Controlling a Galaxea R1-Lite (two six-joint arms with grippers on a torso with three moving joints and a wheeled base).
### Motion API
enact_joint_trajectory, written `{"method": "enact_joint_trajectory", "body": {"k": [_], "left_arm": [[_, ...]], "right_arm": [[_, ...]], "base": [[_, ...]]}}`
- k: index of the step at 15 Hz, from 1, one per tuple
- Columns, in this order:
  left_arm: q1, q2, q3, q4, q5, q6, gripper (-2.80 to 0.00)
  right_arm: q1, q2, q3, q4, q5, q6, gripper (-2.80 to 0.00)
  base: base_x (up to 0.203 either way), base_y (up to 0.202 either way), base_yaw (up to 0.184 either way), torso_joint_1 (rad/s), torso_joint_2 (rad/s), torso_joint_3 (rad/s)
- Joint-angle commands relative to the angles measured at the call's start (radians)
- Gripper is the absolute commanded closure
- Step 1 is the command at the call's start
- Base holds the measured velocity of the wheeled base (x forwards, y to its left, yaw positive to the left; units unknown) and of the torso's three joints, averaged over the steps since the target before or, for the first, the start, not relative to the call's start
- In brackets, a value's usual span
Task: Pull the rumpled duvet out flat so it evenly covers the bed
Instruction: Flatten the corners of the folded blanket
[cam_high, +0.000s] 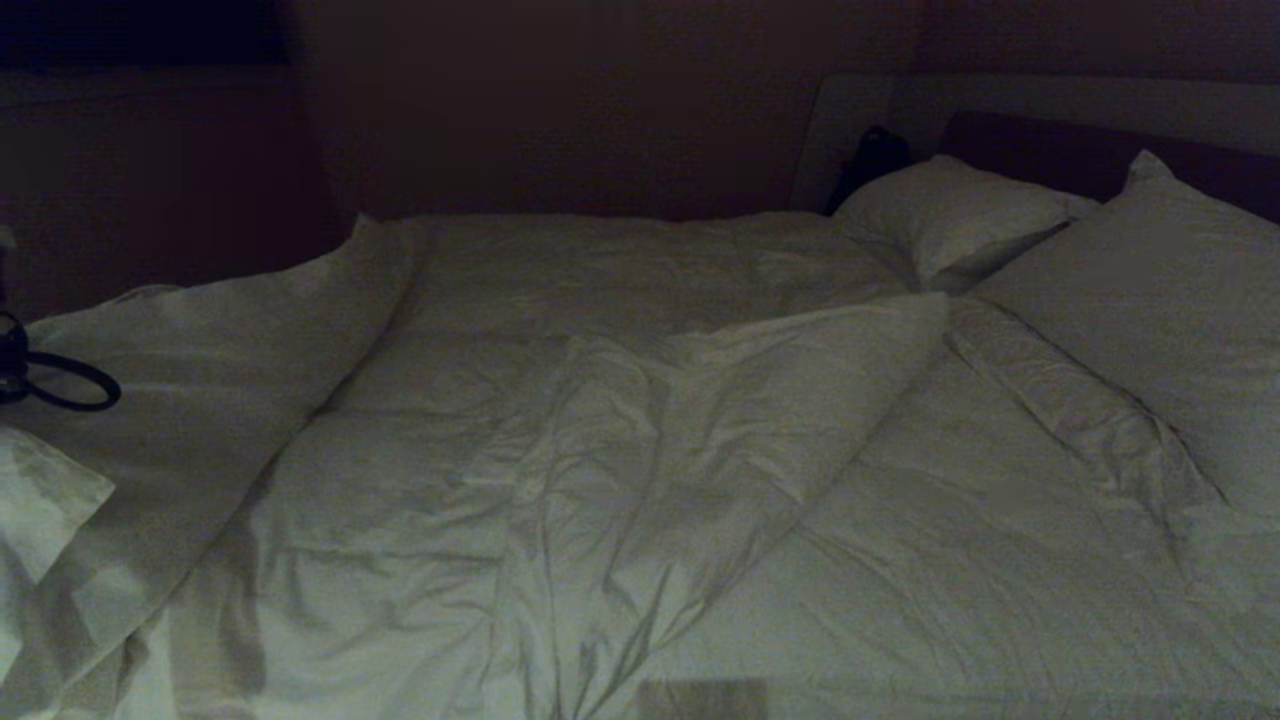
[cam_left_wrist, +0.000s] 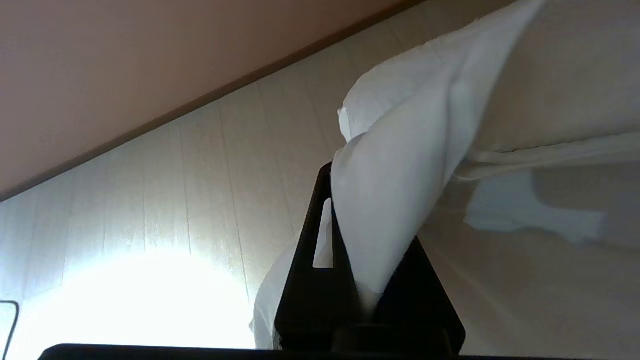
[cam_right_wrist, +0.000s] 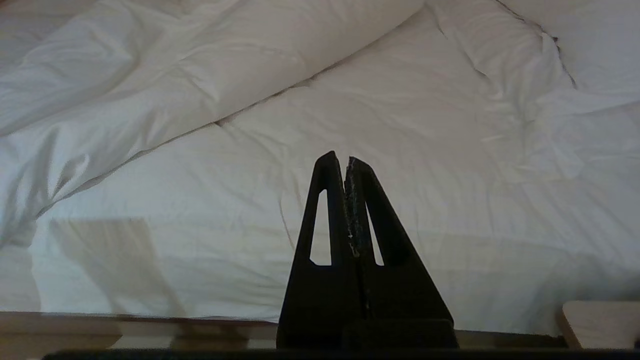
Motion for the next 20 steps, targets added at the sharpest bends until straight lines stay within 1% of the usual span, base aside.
{"method": "enact_joint_trajectory", "body": {"k": [1, 4, 6, 9, 11, 13, 15, 16, 17, 18, 20], "left_arm": [[0.019, 0.072, -0.028, 0.0, 0.003, -0.005, 0.0], [0.047, 0.155, -0.065, -0.005, -0.009, -0.008, 0.0], [0.056, 0.167, -0.076, -0.009, -0.014, -0.01, 0.0], [0.11, 0.26, -0.126, -0.02, -0.017, -0.017, 0.0], [0.111, 0.264, -0.124, -0.025, -0.02, -0.018, 0.0], [0.108, 0.309, -0.115, -0.044, -0.038, -0.022, 0.0], [0.108, 0.315, -0.115, -0.046, -0.06, -0.022, 0.0], [0.107, 0.318, -0.112, -0.046, -0.084, -0.022, -2.8], [0.105, 0.317, -0.11, -0.046, -0.098, -0.022, -2.8], [0.094, 0.304, -0.093, -0.048, -0.127, -0.023, -2.8], [0.067, 0.261, -0.046, -0.049, -0.201, -0.034, -2.8]], "right_arm": [[0.001, 0.001, 0.0, 0.0, 0.0, -0.001, 0.0], [0.002, 0.001, 0.0, 0.0, 0.0, -0.001, 0.0], [0.002, 0.001, 0.0, 0.0, 0.0, -0.001, 0.0], [0.0, 0.001, 0.0, 0.0, 0.0, -0.001, 0.0], [0.002, 0.001, 0.0, 0.0, 0.0, -0.001, 0.0], [0.001, 0.001, 0.0, 0.0, 0.0, -0.001, 0.0], [0.0, 0.001, 0.0, 0.0, 0.0, -0.001, 0.0], [0.0, 0.001, 0.0, 0.0, 0.0, -0.001, 0.0], [0.0, 0.001, 0.0, 0.0, 0.0, -0.001, 0.0], [0.0, 0.001, 0.0, 0.0, 0.0, -0.001, 0.0], [0.0, 0.001, 0.0, 0.0, 0.0, -0.001, 0.0]], "base": [[0.0, 0.0, 0.0, 0.0, 0.0, 0.0], [0.0, 0.0, 0.0, 0.0, 0.0, 0.0], [0.0, 0.0, 0.0, 0.0, 0.0, 0.0], [0.0, 0.0, 0.0, 0.0, 0.0, 0.0], [0.0, 0.0, 0.0, 0.0, 0.0, 0.0], [0.0, 0.0, 0.0, 0.0, 0.0, 0.0], [0.0, 0.0, 0.0, 0.0, 0.0, 0.0], [0.0, 0.0, 0.0, 0.0, 0.0, 0.0], [0.0, 0.0, 0.0, 0.0, 0.0, 0.0], [0.0, 0.0, 0.0, 0.0, 0.0, 0.0], [0.0, 0.0, 0.0, 0.0, 0.0, 0.0]]}}
